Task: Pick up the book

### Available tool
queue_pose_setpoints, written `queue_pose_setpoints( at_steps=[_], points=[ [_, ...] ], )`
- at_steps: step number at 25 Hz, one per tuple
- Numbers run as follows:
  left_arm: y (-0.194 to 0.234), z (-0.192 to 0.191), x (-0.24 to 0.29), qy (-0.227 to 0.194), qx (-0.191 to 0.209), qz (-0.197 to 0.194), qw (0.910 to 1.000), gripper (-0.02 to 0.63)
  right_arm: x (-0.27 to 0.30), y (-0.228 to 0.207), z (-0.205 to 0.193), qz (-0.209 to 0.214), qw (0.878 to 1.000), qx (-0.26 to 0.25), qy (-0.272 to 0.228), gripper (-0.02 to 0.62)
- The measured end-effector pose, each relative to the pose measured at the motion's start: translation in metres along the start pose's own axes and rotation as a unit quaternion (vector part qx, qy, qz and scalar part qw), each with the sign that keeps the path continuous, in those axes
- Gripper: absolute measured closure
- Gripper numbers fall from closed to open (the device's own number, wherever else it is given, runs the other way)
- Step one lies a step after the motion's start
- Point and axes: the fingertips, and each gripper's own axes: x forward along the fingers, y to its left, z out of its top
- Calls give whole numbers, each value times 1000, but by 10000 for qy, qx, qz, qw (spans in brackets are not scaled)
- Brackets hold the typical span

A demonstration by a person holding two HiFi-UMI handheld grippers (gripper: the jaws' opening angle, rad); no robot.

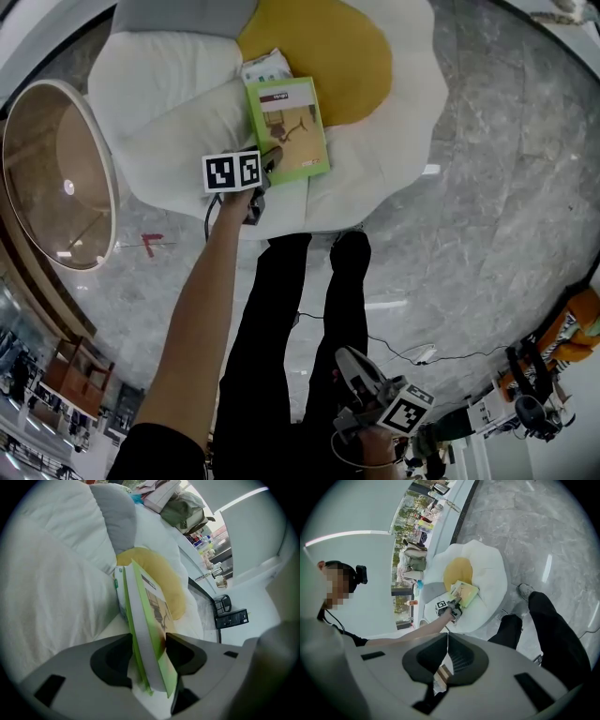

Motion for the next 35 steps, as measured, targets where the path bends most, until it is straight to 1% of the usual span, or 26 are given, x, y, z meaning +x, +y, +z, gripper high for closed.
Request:
queue_pose_setpoints(
  at_steps=[3,6,10,15,20,29,35],
  points=[
    [-5,-2,-7,-93,-145,-108,9998,390,-1,-1,-6,-64,9999,-34,113,577],
    [-11,-5,-14,-178,-280,-199,9992,408,-3,2,-7,-75,9995,-201,211,577],
    [-20,-3,-26,-298,-352,-236,9987,426,-7,11,-4,41,9994,-311,177,577],
    [-40,-13,-47,-277,-341,-281,9986,442,-27,18,-8,117,9992,-381,99,577],
    [-50,-16,-56,-344,-631,-405,9966,446,-31,25,-8,180,9984,-519,128,578],
    [-76,-12,-94,-437,-847,-664,9932,446,-42,63,3,282,9952,-932,91,577],
    [-106,0,-136,-672,-1063,-986,9871,446,-57,92,1,408,9926,-1143,-48,578]
  ],
)
